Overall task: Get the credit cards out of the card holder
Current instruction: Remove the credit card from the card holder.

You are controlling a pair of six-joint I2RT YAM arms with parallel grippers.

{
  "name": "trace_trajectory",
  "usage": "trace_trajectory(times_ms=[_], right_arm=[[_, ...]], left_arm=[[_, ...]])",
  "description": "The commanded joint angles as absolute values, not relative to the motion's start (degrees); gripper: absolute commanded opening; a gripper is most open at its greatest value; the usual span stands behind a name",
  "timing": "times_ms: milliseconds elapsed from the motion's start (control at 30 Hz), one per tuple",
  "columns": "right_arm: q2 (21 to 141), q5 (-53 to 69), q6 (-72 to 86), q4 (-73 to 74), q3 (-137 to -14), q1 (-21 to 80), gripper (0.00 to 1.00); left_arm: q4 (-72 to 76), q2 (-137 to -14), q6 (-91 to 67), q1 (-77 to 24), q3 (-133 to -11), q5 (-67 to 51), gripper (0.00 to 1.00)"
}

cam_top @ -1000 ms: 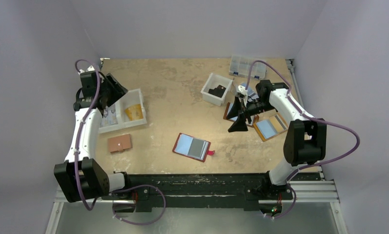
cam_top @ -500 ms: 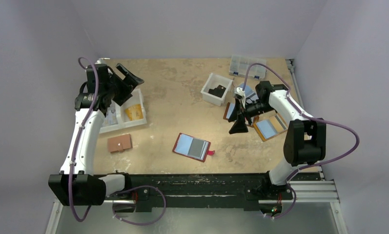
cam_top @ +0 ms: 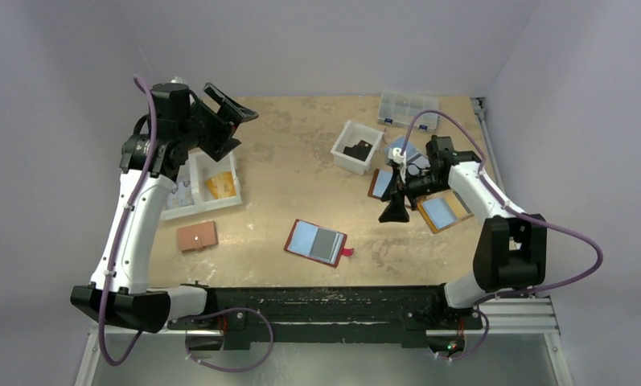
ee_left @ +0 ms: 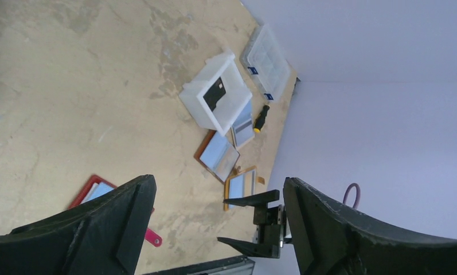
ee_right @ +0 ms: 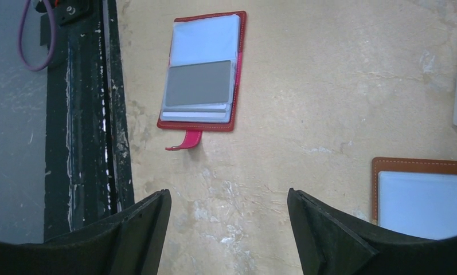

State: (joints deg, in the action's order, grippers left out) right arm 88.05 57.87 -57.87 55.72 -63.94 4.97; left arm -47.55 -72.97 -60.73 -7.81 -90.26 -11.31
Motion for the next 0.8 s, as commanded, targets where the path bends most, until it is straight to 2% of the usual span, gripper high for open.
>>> trace_trajectory(times_ms=[0,200,767], right_arm=[[84.9,56.9,-55.0,51.7,-62.6,4.2,0.83],[85.2,57.6,-54.7,51.7,-62.6,2.9,0.83],[85.4,59.4,-55.5,51.2,-62.0,2.7,0.83]], left_arm=[[-50.0,-73.1,-65.8,-9.4,-93.3,-12.8,0.88],[-50.5,-73.2,-66.5,-11.4,-97.1,-13.0,0.88],[-45.9,-71.8,-69.3,-12.7,-94.8,-14.2,0.89]])
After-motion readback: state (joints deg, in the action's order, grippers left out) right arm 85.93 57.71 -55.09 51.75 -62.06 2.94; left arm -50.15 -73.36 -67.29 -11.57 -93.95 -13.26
